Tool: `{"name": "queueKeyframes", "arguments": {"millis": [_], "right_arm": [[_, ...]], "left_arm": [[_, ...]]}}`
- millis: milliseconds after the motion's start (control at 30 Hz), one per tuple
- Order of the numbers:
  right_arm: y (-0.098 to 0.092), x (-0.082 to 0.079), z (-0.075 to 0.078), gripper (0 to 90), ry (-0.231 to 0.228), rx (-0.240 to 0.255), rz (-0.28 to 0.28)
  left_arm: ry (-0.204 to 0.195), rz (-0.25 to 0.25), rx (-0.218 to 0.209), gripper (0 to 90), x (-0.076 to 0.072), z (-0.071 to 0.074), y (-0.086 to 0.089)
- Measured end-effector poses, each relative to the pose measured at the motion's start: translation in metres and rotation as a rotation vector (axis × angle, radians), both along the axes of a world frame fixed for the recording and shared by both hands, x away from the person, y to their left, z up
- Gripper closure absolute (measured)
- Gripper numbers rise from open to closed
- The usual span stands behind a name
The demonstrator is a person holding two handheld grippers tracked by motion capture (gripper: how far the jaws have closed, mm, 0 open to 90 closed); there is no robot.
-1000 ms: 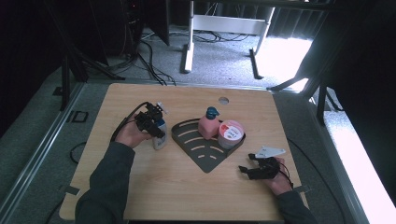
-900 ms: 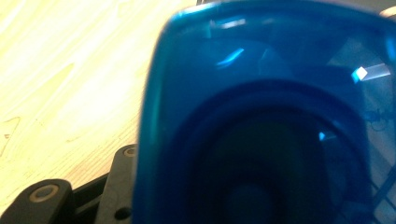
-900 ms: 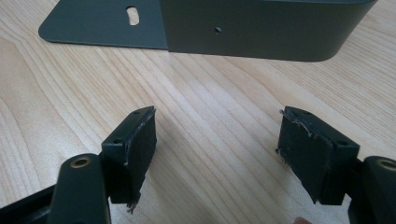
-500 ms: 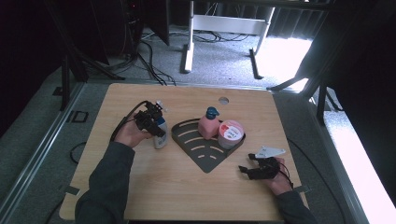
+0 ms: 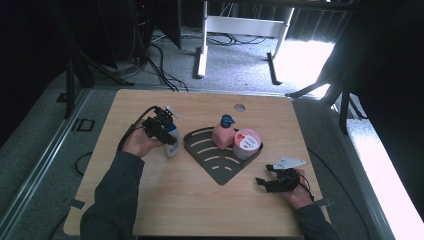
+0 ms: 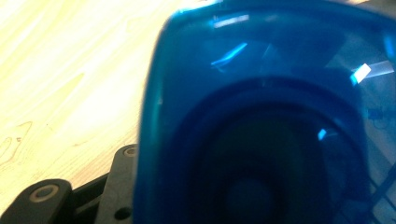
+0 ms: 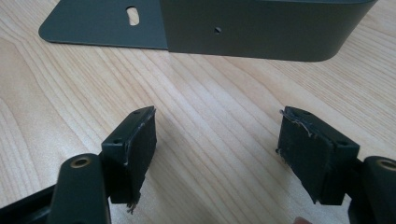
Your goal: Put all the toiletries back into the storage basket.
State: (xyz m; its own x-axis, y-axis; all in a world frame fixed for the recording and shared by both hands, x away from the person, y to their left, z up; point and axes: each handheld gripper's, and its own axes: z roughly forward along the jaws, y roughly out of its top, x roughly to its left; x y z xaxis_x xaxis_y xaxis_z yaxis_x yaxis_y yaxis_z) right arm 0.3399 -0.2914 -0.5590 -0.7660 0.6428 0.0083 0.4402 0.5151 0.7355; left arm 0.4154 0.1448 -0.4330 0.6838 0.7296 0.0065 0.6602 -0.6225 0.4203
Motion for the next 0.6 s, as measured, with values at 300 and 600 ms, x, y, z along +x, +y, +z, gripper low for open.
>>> {"name": "queueKeyframes", "arguments": {"millis": [300, 600], "right_arm": [[0.0, 0.0, 0.0, 27.6, 0.0, 0.0, 0.0], [0.0, 0.0, 0.0, 27.6, -0.001, -0.001, 0.0]], "left_arm": [[-0.021, -0.01, 0.003, 55.1, -0.001, 0.008, -0.003], [-0.037, -0.019, -0.006, 55.1, -0.002, 0.012, -0.007]]}}
